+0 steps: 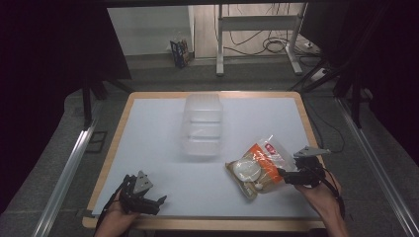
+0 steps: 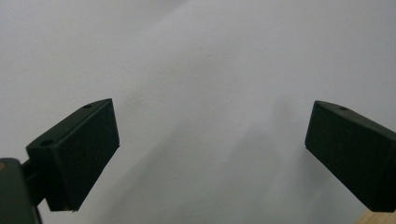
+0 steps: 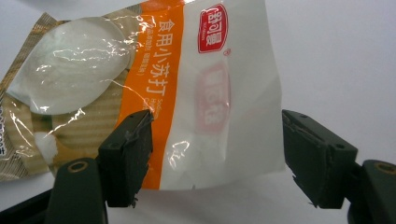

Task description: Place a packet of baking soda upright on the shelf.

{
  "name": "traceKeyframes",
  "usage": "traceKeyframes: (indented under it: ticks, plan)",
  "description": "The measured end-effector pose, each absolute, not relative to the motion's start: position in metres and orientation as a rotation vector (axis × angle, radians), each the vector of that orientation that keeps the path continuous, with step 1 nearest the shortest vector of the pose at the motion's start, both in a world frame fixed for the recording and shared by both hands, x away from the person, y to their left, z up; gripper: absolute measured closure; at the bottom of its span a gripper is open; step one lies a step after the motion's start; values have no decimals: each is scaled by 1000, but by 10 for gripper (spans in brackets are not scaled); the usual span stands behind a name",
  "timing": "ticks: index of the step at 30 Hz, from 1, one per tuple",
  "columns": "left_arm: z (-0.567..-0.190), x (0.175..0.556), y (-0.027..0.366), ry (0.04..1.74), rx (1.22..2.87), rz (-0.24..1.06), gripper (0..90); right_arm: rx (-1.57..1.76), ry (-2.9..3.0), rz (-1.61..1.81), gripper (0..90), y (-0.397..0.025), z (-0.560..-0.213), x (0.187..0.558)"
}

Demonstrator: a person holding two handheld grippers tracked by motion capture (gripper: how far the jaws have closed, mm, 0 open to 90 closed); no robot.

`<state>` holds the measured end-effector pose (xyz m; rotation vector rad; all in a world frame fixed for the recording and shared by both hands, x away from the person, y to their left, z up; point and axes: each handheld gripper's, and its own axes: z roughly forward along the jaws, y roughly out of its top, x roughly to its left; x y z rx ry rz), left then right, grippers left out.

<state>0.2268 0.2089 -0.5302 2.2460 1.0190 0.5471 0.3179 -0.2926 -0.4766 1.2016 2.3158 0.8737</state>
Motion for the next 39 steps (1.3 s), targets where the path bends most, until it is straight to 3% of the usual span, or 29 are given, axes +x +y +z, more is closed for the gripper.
traceKeyframes:
  ticks: [13,24,29,36,39]
  plan:
    - [-530,227,209,1019,2246,549,29,1208,2391,921,313,-280,-480,342]
    - [-530,227,209,1017,2247,548,29,1187,2483,924,413,-258,-484,362]
    - [-530,227,209,1016,2248,548,29,1142,2517,901,533,-251,-483,366]
    - [-530,227,209,1015,2249,549,29,1077,2503,837,879,-246,-478,364]
    - [-530,227,209,1013,2251,550,29,1098,2497,868,885,-246,-473,363]
